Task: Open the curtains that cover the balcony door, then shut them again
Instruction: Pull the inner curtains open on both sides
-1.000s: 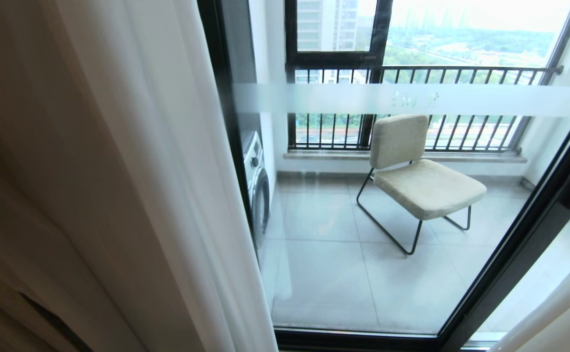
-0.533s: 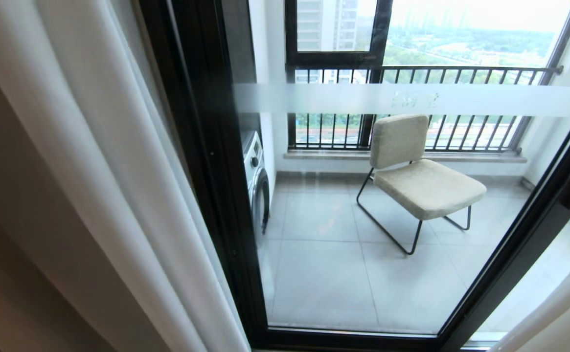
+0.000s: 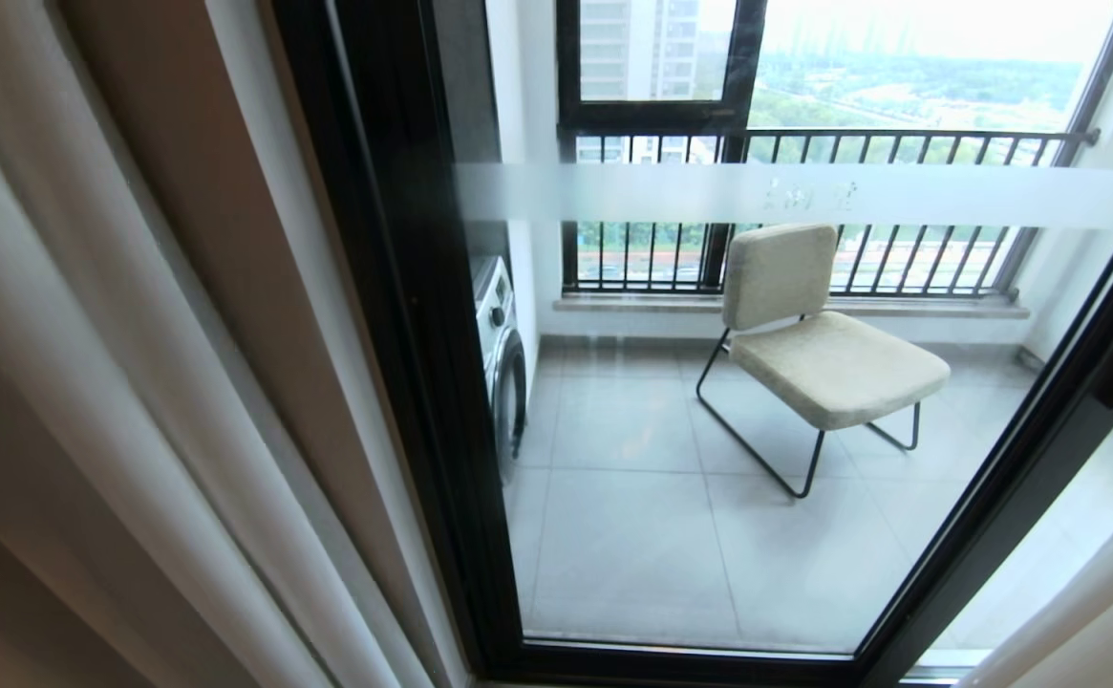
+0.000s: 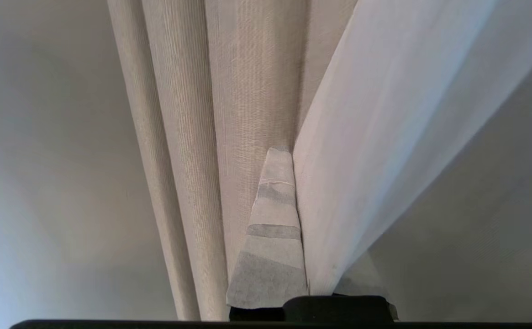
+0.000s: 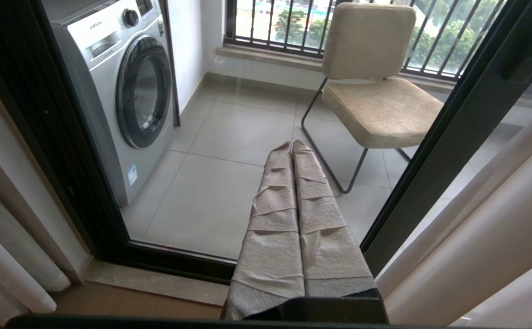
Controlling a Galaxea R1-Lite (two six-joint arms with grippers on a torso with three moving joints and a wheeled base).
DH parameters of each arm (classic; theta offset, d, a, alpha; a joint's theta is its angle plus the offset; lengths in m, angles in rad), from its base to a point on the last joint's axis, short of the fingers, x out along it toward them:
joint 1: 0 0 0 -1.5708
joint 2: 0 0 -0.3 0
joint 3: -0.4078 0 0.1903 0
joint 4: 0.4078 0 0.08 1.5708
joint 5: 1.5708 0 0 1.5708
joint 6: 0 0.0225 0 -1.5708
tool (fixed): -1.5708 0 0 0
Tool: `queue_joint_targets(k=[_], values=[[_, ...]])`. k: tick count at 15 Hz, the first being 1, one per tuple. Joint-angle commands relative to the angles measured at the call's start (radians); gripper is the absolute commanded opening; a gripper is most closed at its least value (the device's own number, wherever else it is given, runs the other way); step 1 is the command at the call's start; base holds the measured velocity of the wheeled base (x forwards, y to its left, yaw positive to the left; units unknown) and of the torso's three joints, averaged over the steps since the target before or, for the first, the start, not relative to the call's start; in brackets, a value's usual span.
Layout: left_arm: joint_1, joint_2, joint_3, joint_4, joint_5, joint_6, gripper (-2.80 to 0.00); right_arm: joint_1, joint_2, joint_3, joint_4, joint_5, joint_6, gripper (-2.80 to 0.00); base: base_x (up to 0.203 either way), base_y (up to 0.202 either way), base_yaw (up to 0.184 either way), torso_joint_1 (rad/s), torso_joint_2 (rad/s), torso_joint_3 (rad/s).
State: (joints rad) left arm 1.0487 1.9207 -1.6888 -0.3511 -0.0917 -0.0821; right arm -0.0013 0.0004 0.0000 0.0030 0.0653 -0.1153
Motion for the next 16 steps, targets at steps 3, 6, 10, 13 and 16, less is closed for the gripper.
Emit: queue_joint_targets(k=[3,6,10,13,16], values=[[-0.031,0.078,-0.071,0.0,0.0,-0.001,-2.8,0.0,0.0,0.0,0.0,0.001,-0.001,-2.8,0.0,0.0,0.0,0.0,0.0,0.0],[-0.1,0.08,-0.093,-0.002,-0.004,-0.001,-2.8,0.0,0.0,0.0,0.0,0.001,-0.001,-2.8,0.0,0.0,0.0,0.0,0.0,0.0],[-0.2,0.069,-0.128,-0.008,-0.055,-0.001,-2.8,0.0,0.0,0.0,0.0,0.001,-0.001,-2.8,0.0,0.0,0.0,0.0,0.0,0.0],[-0.258,0.054,-0.162,-0.006,-0.103,-0.001,-2.8,0.0,0.0,0.0,0.0,0.001,-0.001,-2.8,0.0,0.0,0.0,0.0,0.0,0.0],[-0.317,0.013,-0.159,-0.002,-0.111,-0.001,-2.8,0.0,0.0,0.0,0.0,0.001,-0.001,-2.8,0.0,0.0,0.0,0.0,0.0,0.0]])
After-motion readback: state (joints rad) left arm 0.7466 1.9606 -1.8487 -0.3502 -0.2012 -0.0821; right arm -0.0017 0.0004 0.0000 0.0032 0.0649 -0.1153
